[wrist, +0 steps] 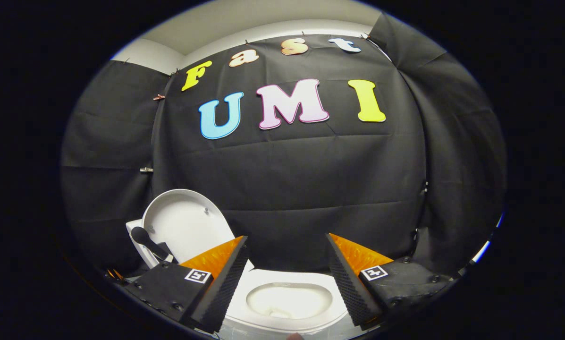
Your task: Open the toilet lid.
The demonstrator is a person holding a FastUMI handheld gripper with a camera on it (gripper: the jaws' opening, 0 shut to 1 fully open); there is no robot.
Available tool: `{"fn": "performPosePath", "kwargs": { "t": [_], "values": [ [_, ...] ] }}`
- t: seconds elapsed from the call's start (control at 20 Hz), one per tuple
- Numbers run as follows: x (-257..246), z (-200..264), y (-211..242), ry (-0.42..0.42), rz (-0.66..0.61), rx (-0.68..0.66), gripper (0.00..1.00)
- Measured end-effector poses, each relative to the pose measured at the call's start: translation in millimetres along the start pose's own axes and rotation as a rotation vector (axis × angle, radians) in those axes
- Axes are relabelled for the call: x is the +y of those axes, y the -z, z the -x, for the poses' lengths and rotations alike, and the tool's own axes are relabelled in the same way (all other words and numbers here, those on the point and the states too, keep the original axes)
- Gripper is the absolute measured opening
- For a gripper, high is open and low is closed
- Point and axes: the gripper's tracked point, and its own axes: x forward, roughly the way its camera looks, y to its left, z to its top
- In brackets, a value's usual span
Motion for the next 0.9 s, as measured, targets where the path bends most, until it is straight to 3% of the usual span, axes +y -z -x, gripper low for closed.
{"fn": "performPosePath", "kwargs": {
  "t": [0.9],
  "values": [
    [-15, 2, -1, 0.035, 0.034, -0.019, 0.99]
  ]
}}
